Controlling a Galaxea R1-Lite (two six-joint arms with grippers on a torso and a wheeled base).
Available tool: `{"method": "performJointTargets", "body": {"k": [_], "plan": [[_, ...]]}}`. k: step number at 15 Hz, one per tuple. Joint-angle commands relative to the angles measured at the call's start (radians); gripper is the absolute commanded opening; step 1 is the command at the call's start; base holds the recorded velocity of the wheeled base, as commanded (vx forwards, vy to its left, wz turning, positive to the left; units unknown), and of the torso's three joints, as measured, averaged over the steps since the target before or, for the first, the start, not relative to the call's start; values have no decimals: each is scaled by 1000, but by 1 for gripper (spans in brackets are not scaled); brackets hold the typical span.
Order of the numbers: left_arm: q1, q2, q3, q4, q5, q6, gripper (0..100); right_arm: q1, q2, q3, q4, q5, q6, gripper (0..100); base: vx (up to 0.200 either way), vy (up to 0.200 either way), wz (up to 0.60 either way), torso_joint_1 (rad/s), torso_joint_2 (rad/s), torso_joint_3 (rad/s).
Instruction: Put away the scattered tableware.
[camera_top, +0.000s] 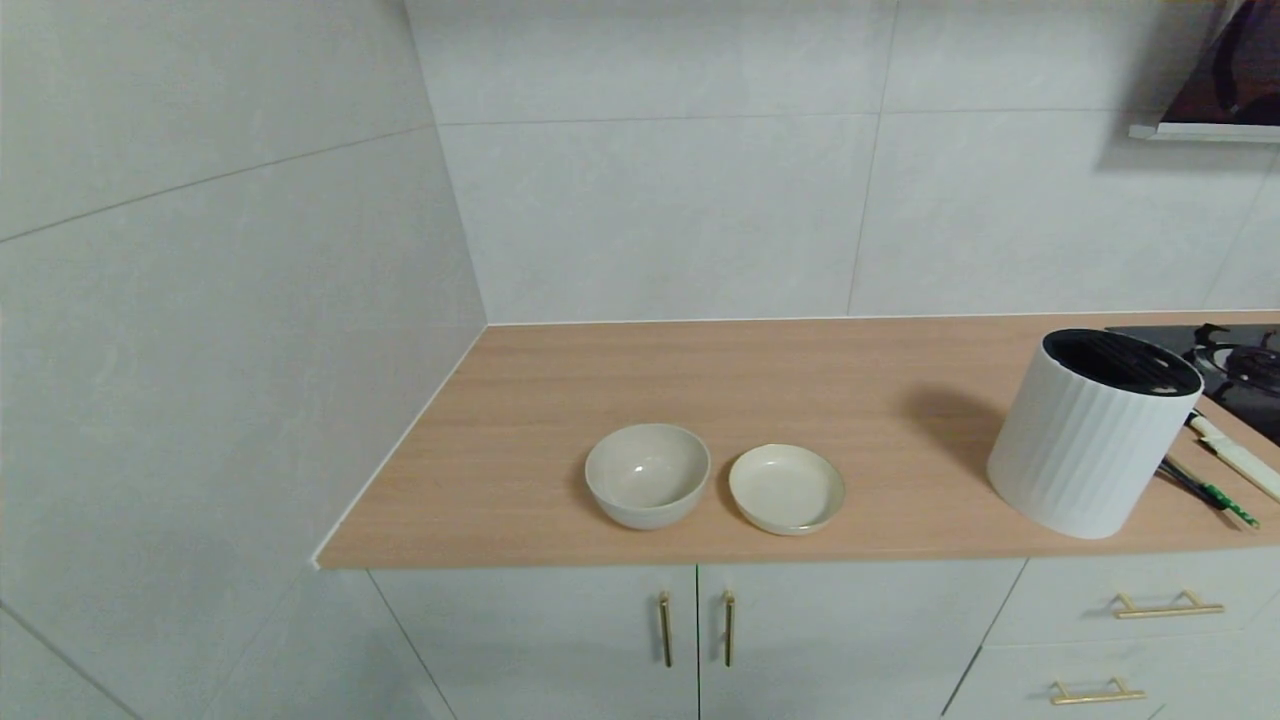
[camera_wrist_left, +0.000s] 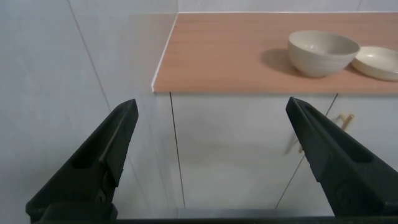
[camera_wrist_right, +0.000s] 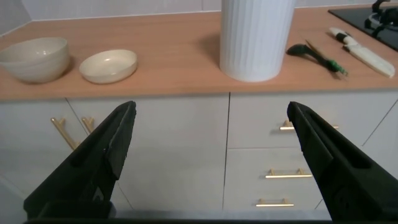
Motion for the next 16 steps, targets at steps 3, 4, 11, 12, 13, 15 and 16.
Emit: {"method": "performJointTargets", "body": {"k": [3, 4, 11, 12, 13, 15, 16], "plan": [[0, 0, 2, 0, 0, 0, 100, 1, 1, 0, 0, 1, 0, 100, 0, 0, 0, -214, 474, 248], [0, 0, 0, 0, 0, 0, 100, 1, 1, 0, 0, 1, 0, 100, 0, 0, 0, -251, 549, 295], [0, 0, 0, 0, 0, 0, 100, 1, 1, 0, 0, 1, 0, 100, 0, 0, 0, -239, 539, 297], [0, 0, 0, 0, 0, 0, 100, 1, 1, 0, 0, 1, 0, 100, 0, 0, 0, -217, 515, 290], [0, 0, 0, 0, 0, 0, 100, 1, 1, 0, 0, 1, 1, 100, 0, 0, 0, -212, 510, 290], [0, 0, 0, 0, 0, 0, 100, 1, 1, 0, 0, -1, 0, 100, 0, 0, 0, -210, 500, 288], [0, 0, 0, 0, 0, 0, 100, 1, 1, 0, 0, 1, 0, 100, 0, 0, 0, -207, 491, 295]]}}
